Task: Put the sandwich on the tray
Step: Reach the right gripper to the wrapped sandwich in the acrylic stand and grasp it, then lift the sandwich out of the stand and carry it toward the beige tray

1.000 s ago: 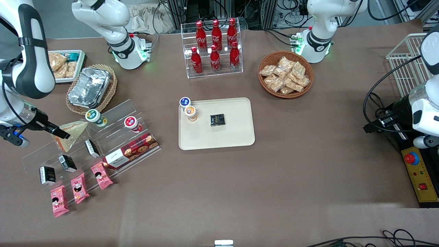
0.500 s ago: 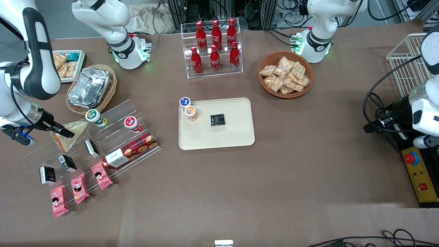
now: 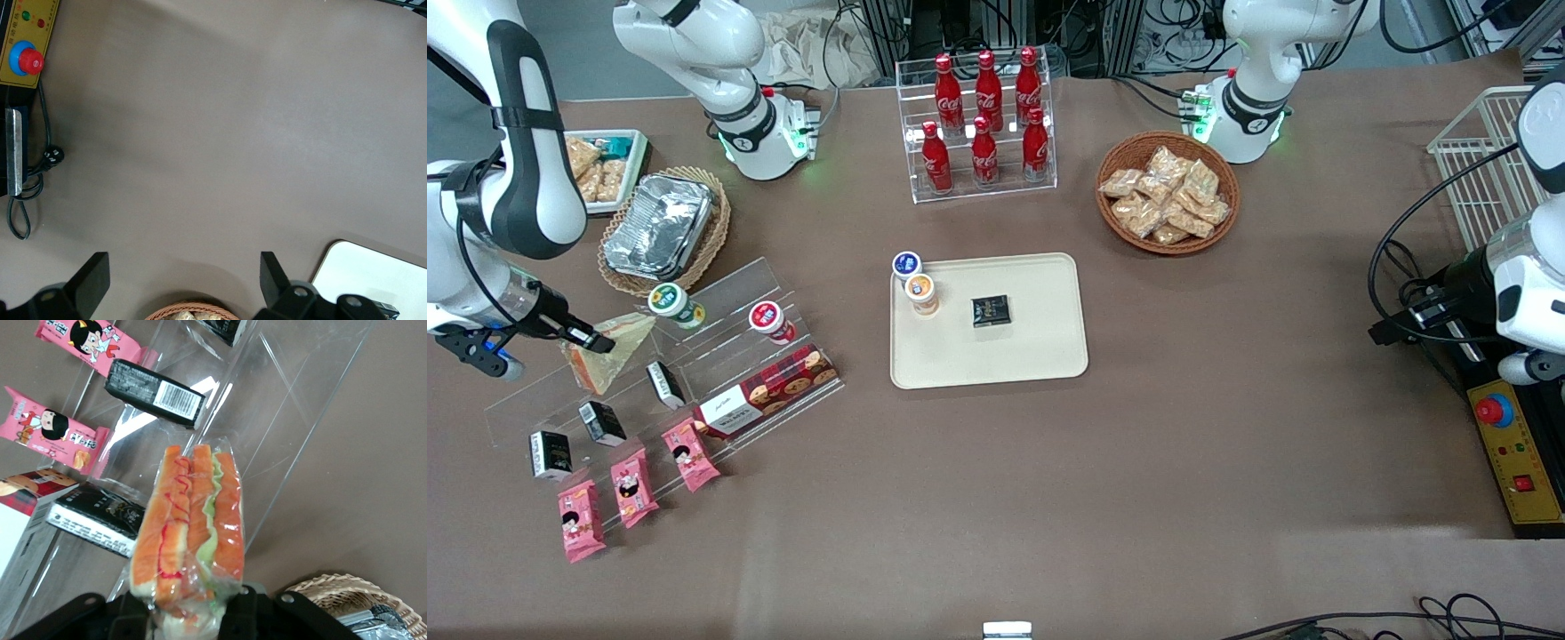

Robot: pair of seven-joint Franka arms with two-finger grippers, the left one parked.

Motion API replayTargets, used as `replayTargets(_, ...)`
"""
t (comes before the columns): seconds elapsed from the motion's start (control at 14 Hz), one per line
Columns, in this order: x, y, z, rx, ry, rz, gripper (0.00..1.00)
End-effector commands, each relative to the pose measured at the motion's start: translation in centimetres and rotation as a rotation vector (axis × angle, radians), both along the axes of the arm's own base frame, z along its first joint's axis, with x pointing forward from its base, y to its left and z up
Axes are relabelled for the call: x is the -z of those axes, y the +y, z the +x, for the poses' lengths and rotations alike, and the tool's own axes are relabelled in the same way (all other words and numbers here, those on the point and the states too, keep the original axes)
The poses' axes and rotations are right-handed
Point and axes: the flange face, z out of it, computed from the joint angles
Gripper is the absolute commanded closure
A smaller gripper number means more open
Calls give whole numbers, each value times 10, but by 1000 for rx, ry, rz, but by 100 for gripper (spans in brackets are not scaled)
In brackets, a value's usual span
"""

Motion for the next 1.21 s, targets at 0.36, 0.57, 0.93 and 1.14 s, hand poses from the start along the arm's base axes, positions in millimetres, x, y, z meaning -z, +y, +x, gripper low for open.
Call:
replayTargets(0.36, -105, -8, 8, -354, -29, -17, 100)
replayTargets(0.57, -158, 14, 15, -464, -10, -7, 100)
replayTargets(0.93, -191, 122, 17, -826, 0, -12, 100)
replayTargets(1.14, -194, 204, 11, -1002, 5, -19, 100)
